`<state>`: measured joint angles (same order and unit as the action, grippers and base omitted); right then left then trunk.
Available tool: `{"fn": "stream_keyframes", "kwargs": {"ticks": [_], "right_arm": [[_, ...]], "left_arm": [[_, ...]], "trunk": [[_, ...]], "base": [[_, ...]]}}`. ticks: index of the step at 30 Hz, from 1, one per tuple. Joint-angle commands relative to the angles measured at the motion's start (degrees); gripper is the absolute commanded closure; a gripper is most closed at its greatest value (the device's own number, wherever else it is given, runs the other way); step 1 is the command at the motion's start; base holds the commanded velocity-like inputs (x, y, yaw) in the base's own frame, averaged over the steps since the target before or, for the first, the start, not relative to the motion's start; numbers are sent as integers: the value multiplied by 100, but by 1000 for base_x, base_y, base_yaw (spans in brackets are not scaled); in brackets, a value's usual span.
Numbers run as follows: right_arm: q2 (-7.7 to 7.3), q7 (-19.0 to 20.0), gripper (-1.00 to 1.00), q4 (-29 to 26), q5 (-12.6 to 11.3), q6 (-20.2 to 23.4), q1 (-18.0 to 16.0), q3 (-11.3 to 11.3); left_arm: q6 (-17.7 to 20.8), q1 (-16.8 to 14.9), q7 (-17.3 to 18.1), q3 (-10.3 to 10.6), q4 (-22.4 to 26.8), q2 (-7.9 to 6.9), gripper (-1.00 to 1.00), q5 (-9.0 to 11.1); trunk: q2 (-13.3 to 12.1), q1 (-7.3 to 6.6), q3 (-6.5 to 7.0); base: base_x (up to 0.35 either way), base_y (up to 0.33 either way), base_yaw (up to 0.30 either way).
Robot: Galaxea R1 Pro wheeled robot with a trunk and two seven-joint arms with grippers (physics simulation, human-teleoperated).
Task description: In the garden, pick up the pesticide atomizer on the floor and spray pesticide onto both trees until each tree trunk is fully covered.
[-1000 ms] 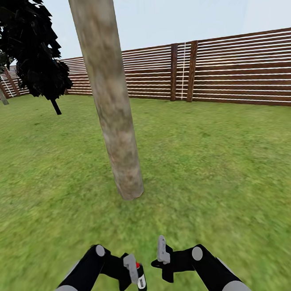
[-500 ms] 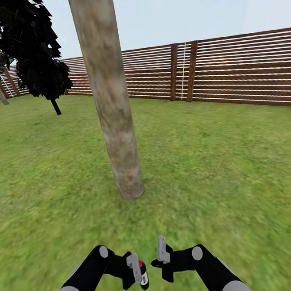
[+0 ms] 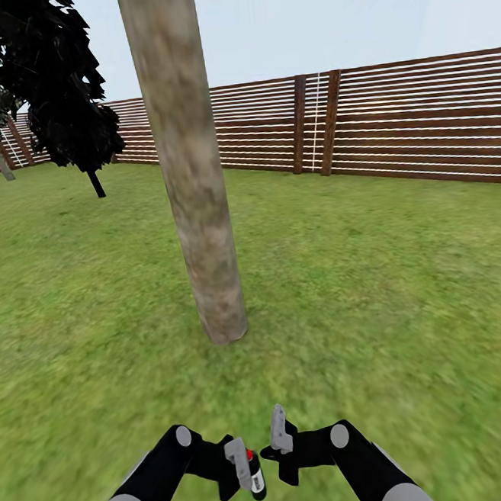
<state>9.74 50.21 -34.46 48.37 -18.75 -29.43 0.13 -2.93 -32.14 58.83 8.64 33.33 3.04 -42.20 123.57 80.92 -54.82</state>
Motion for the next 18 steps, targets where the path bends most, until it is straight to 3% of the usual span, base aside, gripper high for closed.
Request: {"fn": "stream_keyframes", "kwargs": {"ticks": [1,18], "right_arm": [[2,7,100,-8,41,-24,-2,-4],[2,7,100,-8,41,-24,-2,-4]], "left_arm": [[-31,-1,19,-4,8,6,100,-33],[-34,6,49,-12,7,100,100,-25]], "trunk": [[2,-1,-5],[2,-1,-5]], "base": [[0,0,0],[0,0,0]]}}
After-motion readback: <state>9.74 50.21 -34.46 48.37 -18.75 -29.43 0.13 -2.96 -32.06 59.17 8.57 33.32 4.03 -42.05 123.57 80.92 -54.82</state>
